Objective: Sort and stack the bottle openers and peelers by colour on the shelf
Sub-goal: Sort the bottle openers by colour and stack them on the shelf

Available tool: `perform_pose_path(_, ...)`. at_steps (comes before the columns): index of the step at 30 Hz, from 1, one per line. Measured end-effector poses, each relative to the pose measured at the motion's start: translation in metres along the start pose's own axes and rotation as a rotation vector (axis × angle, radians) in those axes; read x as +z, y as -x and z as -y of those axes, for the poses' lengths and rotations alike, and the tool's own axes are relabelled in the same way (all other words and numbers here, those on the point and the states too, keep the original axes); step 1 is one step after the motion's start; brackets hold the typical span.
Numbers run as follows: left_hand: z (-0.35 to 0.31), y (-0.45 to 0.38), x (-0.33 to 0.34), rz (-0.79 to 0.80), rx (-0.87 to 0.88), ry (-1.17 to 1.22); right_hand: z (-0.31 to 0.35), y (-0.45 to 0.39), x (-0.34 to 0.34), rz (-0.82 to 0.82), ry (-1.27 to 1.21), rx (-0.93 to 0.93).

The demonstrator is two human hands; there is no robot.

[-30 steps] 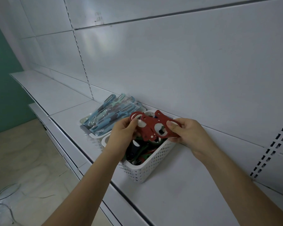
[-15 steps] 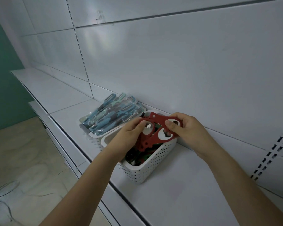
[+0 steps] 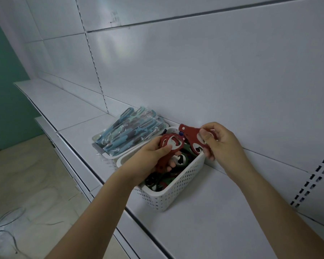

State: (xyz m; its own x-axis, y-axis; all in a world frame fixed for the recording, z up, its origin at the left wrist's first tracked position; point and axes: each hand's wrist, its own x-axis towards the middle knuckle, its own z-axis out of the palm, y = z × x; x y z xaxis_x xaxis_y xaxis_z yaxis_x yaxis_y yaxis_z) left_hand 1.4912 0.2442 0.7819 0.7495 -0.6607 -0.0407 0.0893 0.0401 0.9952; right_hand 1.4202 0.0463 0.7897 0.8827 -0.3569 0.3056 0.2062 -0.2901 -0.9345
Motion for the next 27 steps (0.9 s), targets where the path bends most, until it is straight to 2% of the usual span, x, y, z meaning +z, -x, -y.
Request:
perform_pose_path(2, 0.000, -0.001, -0.001, -0.005, -0.019, 0.038, 0.002, 0.000, 0.000, 0.025, 0.020, 0.001)
perform_pose_path(5, -0.001, -0.001, -0.002, 0.010, -0.037, 0.099, 0.006, 0.002, -0.003, 0.182, 0.058, -0.050)
perform_pose_path(7, -0.002, -0.002, -0.002, 0.023, -0.051, 0.089, 0.005, 0.001, -0.004, 0.224, 0.073, -0.060)
perform_pose_path(13, -0.003, -0.005, -0.004, 0.090, -0.113, 0.078, -0.003, 0.001, 0.008, 0.106, 0.048, -0.036)
perform_pose_path(17, -0.001, -0.001, 0.000, 0.065, -0.093, -0.126, -0.002, 0.007, 0.022, 0.068, 0.024, -0.064)
perform_pose_path(19, 0.001, 0.001, 0.001, 0.072, -0.059, -0.197, -0.007, 0.011, 0.031, 0.040, 0.094, -0.118)
perform_pose_path(22, 0.000, 0.003, 0.003, 0.083, -0.024, -0.227, -0.011, 0.012, 0.034, 0.006, 0.334, -0.239)
perform_pose_path(27, -0.002, 0.003, 0.004, 0.040, -0.018, -0.294, -0.009, 0.012, 0.031, 0.087, 0.424, -0.298)
